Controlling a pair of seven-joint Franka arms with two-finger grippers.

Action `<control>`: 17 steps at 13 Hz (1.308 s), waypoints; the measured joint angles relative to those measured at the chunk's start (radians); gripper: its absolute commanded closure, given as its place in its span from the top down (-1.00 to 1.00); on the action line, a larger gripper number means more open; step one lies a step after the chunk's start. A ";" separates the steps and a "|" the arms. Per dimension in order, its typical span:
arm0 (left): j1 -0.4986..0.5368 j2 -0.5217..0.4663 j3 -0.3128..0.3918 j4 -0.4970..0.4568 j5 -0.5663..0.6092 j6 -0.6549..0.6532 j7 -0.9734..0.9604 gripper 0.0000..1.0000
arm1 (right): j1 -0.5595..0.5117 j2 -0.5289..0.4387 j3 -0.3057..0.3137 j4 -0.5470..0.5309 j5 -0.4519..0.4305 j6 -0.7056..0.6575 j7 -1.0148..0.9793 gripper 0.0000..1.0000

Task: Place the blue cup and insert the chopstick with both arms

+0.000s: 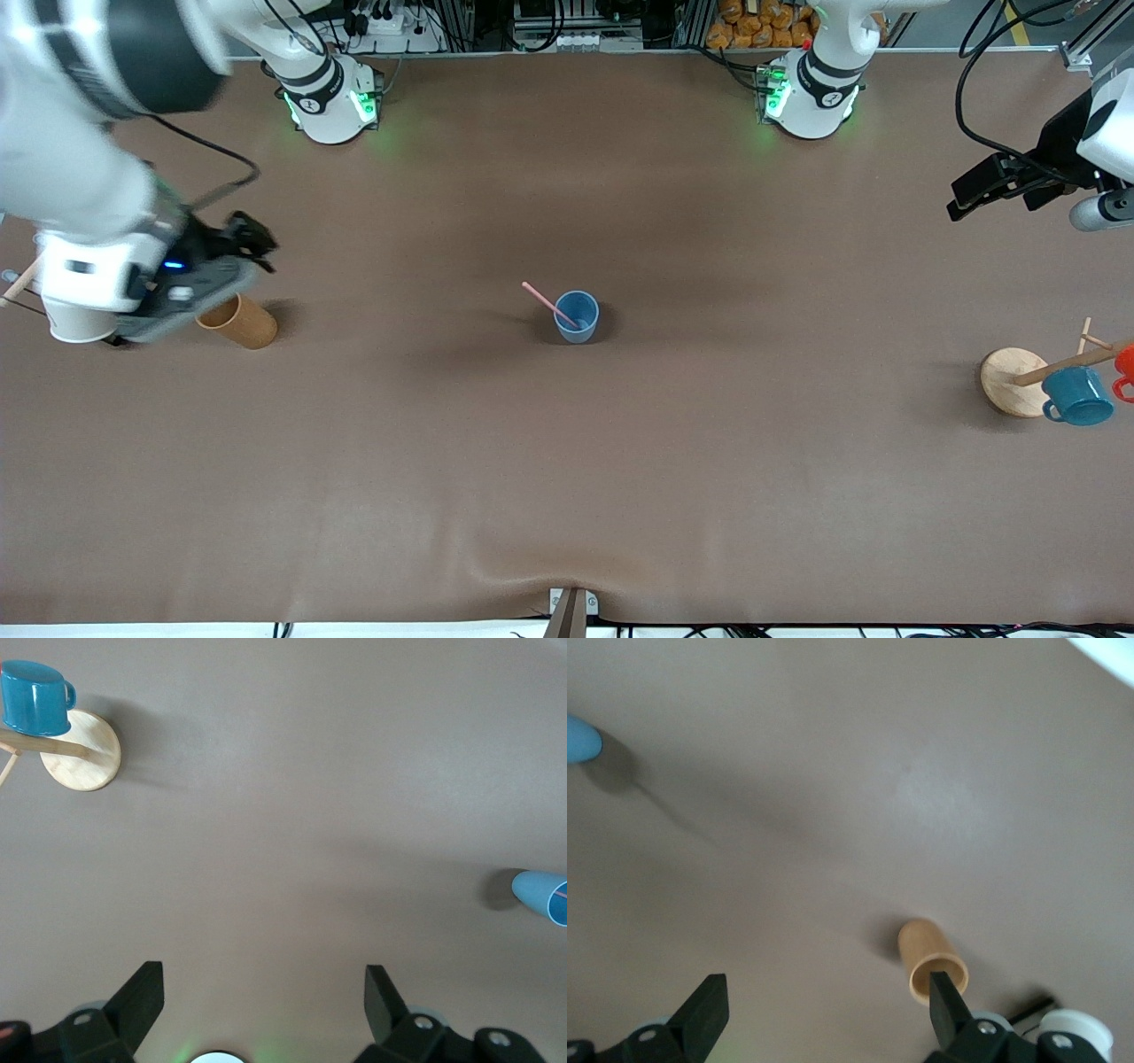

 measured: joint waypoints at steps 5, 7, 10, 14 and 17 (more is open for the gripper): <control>0.000 0.001 0.000 -0.003 0.000 0.002 0.000 1.00 | -0.147 -0.124 0.005 -0.038 0.021 -0.116 0.140 1.00; 0.000 0.001 0.000 -0.004 0.000 0.004 0.000 1.00 | -0.193 -0.160 0.017 -0.044 0.032 -0.150 0.200 1.00; 0.007 0.001 0.001 -0.004 0.000 0.016 0.000 1.00 | -0.208 -0.187 0.032 -0.047 0.039 -0.175 0.299 1.00; 0.018 0.001 0.004 -0.004 0.000 0.027 0.001 1.00 | -0.210 -0.190 0.035 -0.047 0.050 -0.176 0.337 1.00; 0.018 0.001 0.004 -0.002 0.000 0.030 0.001 1.00 | -0.212 -0.191 0.031 -0.047 0.050 -0.179 0.338 1.00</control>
